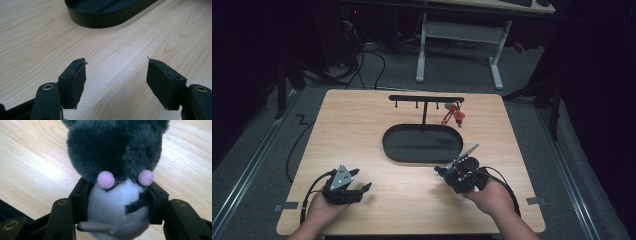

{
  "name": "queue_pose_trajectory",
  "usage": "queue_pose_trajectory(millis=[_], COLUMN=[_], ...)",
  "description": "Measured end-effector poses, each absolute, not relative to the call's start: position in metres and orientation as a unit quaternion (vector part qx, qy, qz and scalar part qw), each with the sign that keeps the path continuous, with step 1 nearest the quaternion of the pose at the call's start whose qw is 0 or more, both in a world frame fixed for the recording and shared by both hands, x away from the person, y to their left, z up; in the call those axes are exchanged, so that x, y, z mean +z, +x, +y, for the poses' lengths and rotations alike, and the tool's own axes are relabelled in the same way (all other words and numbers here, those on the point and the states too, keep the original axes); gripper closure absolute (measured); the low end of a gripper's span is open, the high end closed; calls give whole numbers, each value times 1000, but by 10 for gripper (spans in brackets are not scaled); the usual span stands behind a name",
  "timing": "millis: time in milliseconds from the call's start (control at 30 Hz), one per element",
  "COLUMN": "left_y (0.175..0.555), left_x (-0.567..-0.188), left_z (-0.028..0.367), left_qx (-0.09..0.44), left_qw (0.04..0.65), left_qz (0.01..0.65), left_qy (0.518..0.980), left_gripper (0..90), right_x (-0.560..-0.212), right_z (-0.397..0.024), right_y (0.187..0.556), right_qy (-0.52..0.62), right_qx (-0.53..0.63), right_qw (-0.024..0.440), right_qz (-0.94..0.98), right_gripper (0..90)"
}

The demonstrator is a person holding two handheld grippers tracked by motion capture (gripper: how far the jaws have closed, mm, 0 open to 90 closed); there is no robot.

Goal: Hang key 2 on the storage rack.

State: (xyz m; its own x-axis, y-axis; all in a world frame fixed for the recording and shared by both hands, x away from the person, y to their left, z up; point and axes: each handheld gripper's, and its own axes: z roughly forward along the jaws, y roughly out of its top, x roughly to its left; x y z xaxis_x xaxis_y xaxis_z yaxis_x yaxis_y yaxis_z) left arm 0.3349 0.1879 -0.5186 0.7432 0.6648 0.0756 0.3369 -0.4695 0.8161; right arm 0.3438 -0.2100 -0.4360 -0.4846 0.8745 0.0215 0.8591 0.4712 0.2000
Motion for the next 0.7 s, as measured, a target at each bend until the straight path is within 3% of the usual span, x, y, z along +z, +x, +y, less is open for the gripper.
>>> queue_pose_trajectory(millis=[700], left_y=[336], left_x=[-517], left_z=[188], left_qx=[200], left_qw=[424], left_qz=[301], left_qy=[830], left_gripper=[264], right_x=[-394], right_z=[-203], right_y=[369], right_qy=[517], right_qx=[102], right_qw=[52], right_qz=[848], right_gripper=[476])
